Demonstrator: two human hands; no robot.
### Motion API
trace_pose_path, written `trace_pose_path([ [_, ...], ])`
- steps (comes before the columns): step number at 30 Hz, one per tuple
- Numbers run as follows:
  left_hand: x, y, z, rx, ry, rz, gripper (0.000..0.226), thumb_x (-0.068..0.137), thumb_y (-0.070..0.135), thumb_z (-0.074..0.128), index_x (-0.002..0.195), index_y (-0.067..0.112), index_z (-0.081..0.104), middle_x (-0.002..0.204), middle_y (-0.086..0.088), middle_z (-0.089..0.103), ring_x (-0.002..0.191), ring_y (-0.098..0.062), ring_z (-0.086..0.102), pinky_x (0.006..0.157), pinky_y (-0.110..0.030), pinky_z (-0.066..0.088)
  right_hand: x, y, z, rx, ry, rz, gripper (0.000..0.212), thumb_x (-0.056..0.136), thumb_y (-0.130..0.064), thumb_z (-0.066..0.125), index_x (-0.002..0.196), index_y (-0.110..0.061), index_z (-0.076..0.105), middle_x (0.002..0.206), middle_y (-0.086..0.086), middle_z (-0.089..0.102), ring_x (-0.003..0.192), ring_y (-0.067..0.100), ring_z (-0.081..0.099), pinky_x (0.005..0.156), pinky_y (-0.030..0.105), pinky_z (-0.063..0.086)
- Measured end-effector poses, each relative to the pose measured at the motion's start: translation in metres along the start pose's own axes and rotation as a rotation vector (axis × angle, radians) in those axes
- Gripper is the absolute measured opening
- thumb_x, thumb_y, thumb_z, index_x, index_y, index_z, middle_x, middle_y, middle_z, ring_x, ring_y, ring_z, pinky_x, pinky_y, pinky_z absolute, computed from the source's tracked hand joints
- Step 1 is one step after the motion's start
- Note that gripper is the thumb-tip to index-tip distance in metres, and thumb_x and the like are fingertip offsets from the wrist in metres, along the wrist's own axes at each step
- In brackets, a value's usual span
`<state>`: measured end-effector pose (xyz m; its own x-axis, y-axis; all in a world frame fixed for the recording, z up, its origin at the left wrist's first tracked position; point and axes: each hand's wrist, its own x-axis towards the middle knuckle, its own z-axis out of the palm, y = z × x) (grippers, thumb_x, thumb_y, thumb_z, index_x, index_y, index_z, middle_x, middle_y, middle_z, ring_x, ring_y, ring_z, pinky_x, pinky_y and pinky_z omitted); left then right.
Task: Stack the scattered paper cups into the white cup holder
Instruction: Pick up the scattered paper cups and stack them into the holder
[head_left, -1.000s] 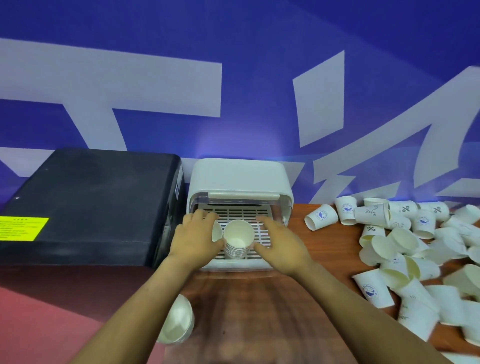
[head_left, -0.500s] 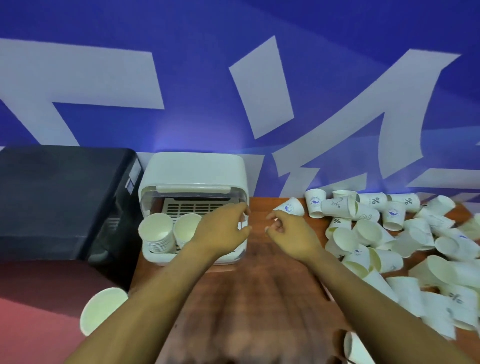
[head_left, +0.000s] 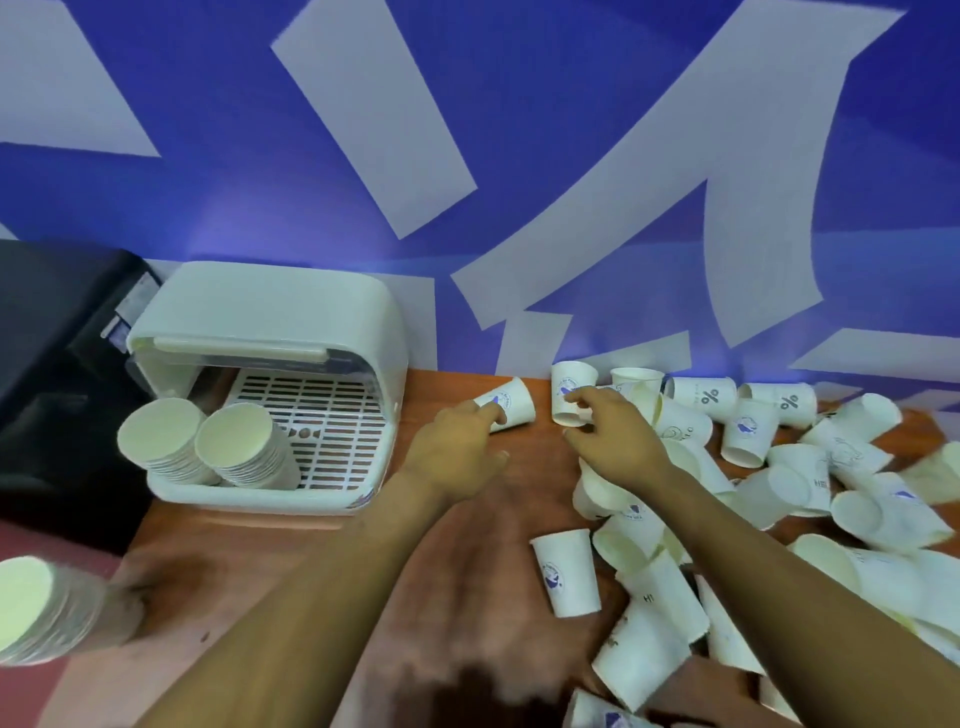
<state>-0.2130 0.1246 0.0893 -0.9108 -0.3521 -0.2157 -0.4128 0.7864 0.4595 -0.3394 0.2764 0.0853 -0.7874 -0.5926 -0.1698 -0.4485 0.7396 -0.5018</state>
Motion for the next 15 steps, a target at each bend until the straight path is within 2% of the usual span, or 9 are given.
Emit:
trace_pose_path([
  [6, 0.039, 0.013, 0.012, 0.072, 0.025, -0.056, 0.052, 0.086, 0.034, 0.058, 0.135, 0.026, 0.043, 0.128, -0.001, 0.050, 0.114, -0.025, 0.046, 0.092, -0.035, 0.041, 0.026, 0.040, -0.020, -0.099, 0.028, 0.036, 0.056, 0.084, -0.030, 0.065, 0.135, -0.023, 0.044, 0.138, 0.005, 0.045, 0.124, 0.026, 0.044, 0.098, 0.040, 0.042],
  [15, 0.098, 0.019, 0.040, 0.161, -0.053, -0.159, 0.068, 0.086, 0.040, 0.061, 0.144, 0.026, 0.029, 0.143, -0.005, 0.039, 0.129, -0.029, 0.037, 0.103, -0.042, 0.036, 0.060, 0.086, -0.018, -0.151, 0.061, 0.058, 0.074, 0.074, -0.039, 0.075, 0.138, -0.025, 0.040, 0.139, 0.004, 0.043, 0.125, 0.026, 0.041, 0.098, 0.042, 0.042],
])
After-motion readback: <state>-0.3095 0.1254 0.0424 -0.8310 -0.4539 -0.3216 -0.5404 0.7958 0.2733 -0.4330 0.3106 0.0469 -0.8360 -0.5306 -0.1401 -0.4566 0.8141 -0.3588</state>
